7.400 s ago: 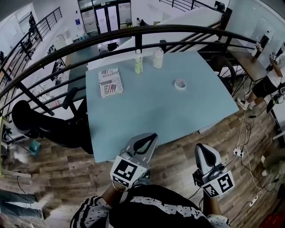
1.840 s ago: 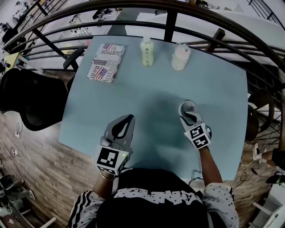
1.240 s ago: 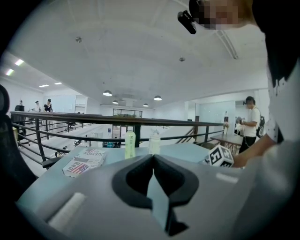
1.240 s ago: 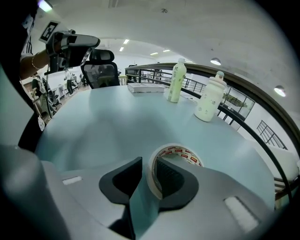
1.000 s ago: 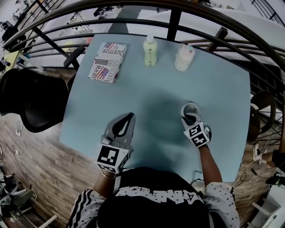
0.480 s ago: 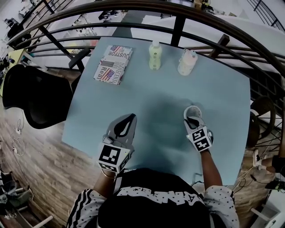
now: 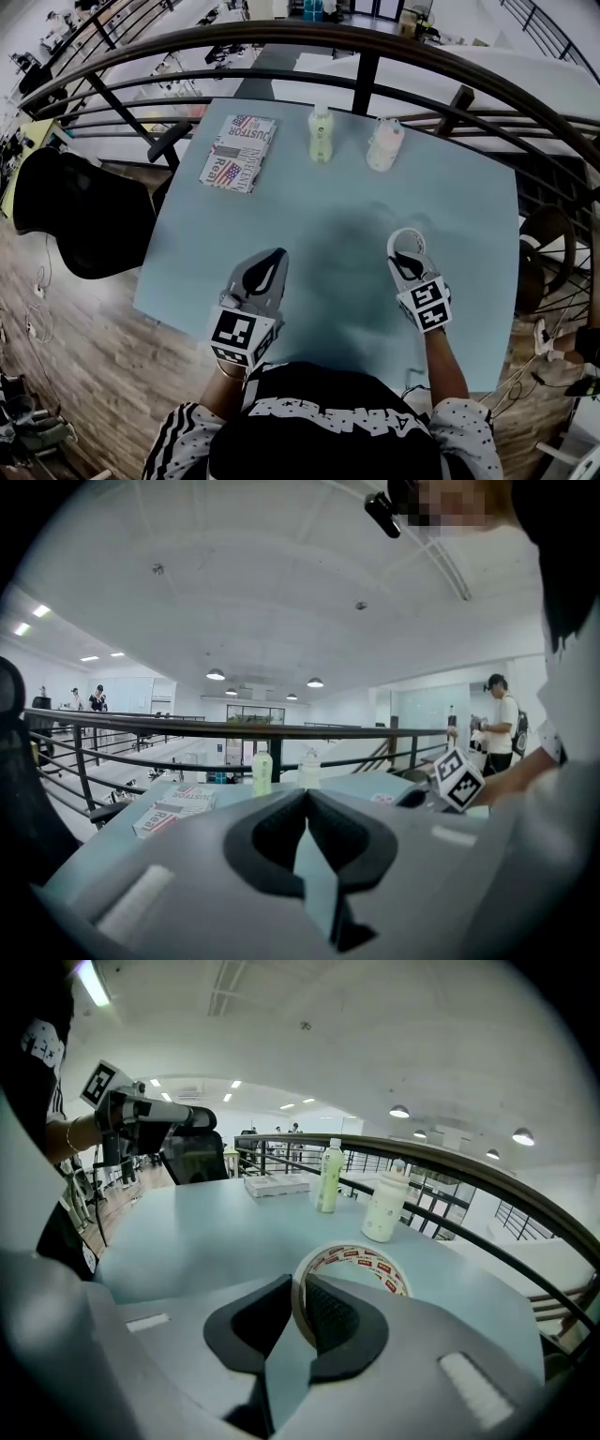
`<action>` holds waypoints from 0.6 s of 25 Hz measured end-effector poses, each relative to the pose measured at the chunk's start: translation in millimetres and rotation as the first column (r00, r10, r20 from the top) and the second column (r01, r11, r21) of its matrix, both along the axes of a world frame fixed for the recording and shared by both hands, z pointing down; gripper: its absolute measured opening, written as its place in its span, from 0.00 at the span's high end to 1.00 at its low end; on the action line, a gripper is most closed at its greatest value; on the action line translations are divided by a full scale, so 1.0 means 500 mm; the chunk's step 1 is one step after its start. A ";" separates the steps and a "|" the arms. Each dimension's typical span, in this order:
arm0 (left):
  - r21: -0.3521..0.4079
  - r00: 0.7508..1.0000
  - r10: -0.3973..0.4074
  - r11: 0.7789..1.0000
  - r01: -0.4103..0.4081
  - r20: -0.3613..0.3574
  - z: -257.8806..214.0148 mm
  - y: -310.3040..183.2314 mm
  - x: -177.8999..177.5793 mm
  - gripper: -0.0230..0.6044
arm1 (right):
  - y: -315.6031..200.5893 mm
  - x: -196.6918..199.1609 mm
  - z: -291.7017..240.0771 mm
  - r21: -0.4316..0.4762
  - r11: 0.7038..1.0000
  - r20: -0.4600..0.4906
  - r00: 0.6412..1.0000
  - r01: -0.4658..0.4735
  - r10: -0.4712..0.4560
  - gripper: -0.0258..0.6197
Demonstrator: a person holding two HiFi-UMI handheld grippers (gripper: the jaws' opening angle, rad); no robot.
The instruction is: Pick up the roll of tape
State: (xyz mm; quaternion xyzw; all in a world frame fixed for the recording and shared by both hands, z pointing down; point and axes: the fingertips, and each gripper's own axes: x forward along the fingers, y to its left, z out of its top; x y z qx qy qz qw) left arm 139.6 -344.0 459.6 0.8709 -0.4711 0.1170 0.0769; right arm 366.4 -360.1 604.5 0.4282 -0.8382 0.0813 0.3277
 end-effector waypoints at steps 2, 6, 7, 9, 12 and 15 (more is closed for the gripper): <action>-0.007 1.000 -0.001 1.000 0.001 0.002 -0.004 0.007 0.001 0.96 | 0.008 -0.002 -0.021 0.016 1.000 0.008 1.000 -0.001 0.001 0.88; 0.007 1.000 0.001 1.000 -0.001 0.006 -0.019 0.017 0.002 0.96 | 0.020 -0.008 -0.062 0.048 0.999 0.040 0.999 -0.006 0.004 0.88; 0.010 1.000 0.001 1.000 -0.001 0.007 -0.022 0.020 0.002 0.96 | 0.025 -0.010 -0.073 0.055 0.998 0.049 0.999 -0.007 0.004 0.88; 0.017 1.000 -0.001 1.000 0.000 0.006 -0.029 0.028 0.002 0.96 | 0.035 -0.013 -0.094 0.067 0.998 0.072 0.997 -0.010 0.005 0.88; 0.040 1.000 -0.003 0.999 0.003 0.004 -0.041 0.037 0.000 0.96 | 0.049 -0.020 -0.126 0.089 0.996 0.110 0.994 -0.012 0.002 0.88; 0.053 1.000 -0.007 0.999 0.006 0.002 -0.051 0.043 -0.003 0.96 | 0.059 -0.031 -0.156 0.114 0.993 0.137 0.991 -0.010 -0.006 0.88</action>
